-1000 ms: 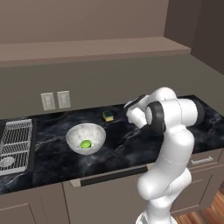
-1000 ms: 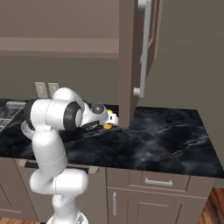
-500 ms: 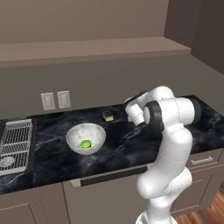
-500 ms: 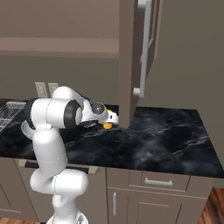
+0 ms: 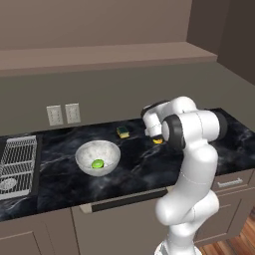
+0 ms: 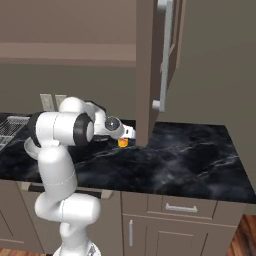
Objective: Move the cup from next to the sink to the open cabinet. Then, move the bowl with the kiwi to the fridge to clear the area for faucet cleaning.
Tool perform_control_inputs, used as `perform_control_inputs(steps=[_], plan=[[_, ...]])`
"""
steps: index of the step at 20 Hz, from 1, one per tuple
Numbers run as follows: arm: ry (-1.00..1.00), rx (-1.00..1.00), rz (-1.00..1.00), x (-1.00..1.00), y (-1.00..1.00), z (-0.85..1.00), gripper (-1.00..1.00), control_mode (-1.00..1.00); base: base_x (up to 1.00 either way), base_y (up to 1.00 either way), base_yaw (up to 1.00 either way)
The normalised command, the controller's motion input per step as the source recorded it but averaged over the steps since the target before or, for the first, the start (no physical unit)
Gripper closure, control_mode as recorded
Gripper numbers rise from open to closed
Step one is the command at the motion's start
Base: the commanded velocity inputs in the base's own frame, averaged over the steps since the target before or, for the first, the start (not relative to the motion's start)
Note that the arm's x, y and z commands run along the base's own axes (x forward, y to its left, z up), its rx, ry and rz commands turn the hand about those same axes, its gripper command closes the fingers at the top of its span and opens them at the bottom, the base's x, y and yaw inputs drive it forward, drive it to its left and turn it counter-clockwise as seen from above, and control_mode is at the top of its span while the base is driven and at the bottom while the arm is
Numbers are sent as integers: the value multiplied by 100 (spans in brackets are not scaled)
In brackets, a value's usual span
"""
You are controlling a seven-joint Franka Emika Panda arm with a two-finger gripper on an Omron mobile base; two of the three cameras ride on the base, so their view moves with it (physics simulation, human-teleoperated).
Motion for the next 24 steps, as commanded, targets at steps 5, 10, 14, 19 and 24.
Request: perform_control_inputs(steps=[5, 10, 14, 19, 24], plan=[[0, 0, 0, 1, 0, -3, -100, -100, 0, 0, 0], [0, 0, 0, 0, 0, -14, -100, -100, 0, 0, 0], [0, 0, 0, 8, 0, -1, -100, -100, 0, 0, 0], [0, 0, 0, 13, 0, -3, 100, -100, 0, 0, 0], [-6, -1, 0, 7, 0, -1, 100, -100, 0, 0, 0]])
